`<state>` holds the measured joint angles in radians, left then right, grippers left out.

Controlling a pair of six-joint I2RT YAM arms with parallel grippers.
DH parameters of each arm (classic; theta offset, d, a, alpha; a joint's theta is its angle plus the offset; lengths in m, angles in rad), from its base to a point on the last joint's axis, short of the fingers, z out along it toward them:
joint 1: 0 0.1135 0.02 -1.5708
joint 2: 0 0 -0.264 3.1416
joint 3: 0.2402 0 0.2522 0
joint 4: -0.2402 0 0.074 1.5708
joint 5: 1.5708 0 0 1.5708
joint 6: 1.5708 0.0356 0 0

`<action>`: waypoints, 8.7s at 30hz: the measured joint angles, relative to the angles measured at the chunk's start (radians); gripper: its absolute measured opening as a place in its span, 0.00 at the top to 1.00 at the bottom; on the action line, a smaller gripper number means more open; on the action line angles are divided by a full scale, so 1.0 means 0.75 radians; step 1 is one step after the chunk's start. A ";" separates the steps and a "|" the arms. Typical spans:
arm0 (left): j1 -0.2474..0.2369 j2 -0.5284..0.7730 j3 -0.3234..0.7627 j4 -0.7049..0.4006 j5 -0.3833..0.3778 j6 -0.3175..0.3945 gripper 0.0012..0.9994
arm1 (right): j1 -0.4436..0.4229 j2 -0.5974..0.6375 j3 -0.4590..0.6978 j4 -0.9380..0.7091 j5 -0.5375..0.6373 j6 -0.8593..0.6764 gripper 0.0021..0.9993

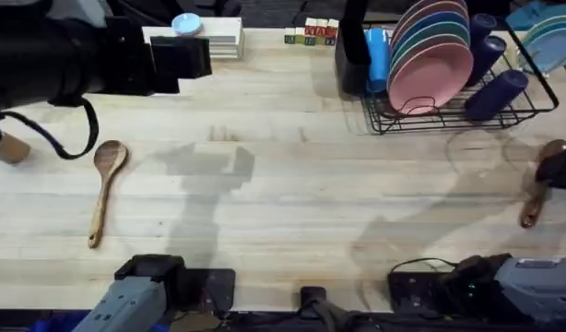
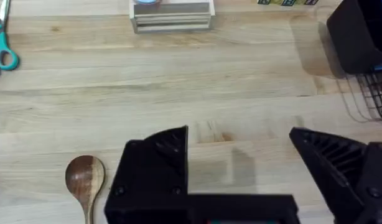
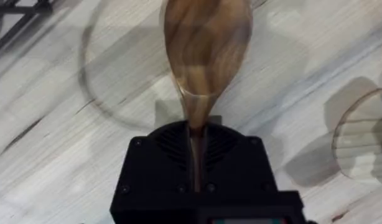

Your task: Pick up the spoon on the table one by one and put them onto the rack

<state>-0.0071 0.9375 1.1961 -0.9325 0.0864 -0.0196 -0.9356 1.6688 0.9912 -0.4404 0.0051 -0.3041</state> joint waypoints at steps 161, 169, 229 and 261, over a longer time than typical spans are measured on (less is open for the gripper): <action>0.000 0.078 0.001 -0.009 0.000 0.000 0.01 | 1.550 -0.062 0.032 1.050 -0.073 0.432 0.52; 0.000 0.078 0.001 -0.009 -0.001 0.000 0.01 | 1.564 -0.376 0.033 0.585 -0.073 0.325 0.33; 0.807 0.581 0.000 -0.229 -0.185 0.490 0.01 | 1.564 -0.874 0.034 0.067 0.103 0.234 0.01; 0.948 0.581 -0.268 0.028 -0.251 0.546 0.01 | 1.564 -0.874 0.034 0.048 0.153 0.220 0.01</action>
<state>0.7040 1.3735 0.9953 -0.9117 -0.1015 0.3896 0.2375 1.0130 1.0164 -0.4044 0.1200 -0.1390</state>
